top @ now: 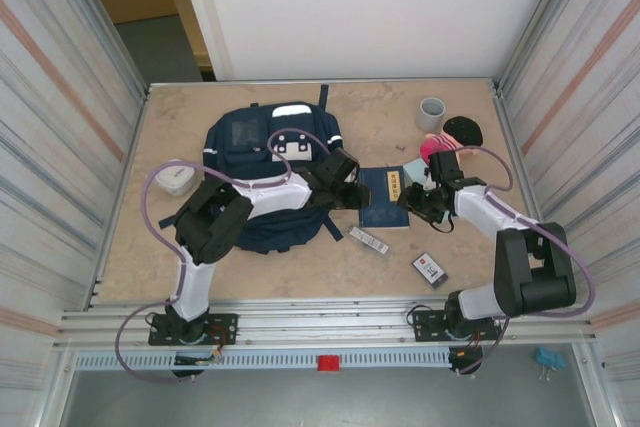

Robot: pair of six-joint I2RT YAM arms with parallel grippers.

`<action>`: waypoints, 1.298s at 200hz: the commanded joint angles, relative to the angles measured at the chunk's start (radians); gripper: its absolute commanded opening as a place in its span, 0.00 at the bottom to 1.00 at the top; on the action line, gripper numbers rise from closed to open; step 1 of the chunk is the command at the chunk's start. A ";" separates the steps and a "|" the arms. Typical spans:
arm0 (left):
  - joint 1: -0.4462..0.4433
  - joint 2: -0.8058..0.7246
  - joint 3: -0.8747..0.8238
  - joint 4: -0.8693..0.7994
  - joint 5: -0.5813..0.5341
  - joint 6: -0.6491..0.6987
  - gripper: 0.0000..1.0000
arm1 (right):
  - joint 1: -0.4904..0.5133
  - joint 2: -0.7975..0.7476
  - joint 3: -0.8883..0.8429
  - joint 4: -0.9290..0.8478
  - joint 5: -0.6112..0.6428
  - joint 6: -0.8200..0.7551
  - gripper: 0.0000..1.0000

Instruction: Pack the student bag

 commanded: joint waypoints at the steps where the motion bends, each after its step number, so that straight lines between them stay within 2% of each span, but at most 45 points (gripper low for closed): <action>1: 0.005 0.028 0.042 -0.035 0.019 -0.009 0.47 | 0.014 0.035 -0.009 0.019 0.007 -0.020 0.41; 44: 0.005 0.052 0.061 -0.031 0.048 -0.021 0.47 | 0.030 0.086 -0.009 0.035 0.012 -0.013 0.25; 64: 0.004 0.091 0.073 -0.009 0.078 -0.033 0.47 | 0.035 0.099 -0.009 0.039 0.003 -0.008 0.21; 101: 0.005 0.083 0.075 0.030 0.144 -0.051 0.48 | 0.044 0.111 -0.017 0.069 -0.033 0.016 0.17; 138: 0.015 -0.032 -0.015 0.134 0.192 -0.079 0.49 | 0.060 0.109 -0.018 0.037 0.002 0.022 0.15; 163: 0.025 -0.058 -0.045 0.167 0.213 -0.087 0.50 | 0.061 0.117 -0.033 0.041 0.015 0.030 0.14; 195: 0.033 -0.042 -0.026 0.081 0.156 -0.058 0.51 | 0.062 0.128 -0.022 0.025 0.037 0.040 0.12; 242: 0.034 -0.049 -0.025 -0.047 0.005 -0.013 0.55 | 0.063 0.122 -0.019 0.016 0.049 0.043 0.11; 259: 0.034 -0.041 -0.022 -0.058 -0.012 -0.004 0.55 | 0.065 0.123 -0.021 0.015 0.048 0.042 0.10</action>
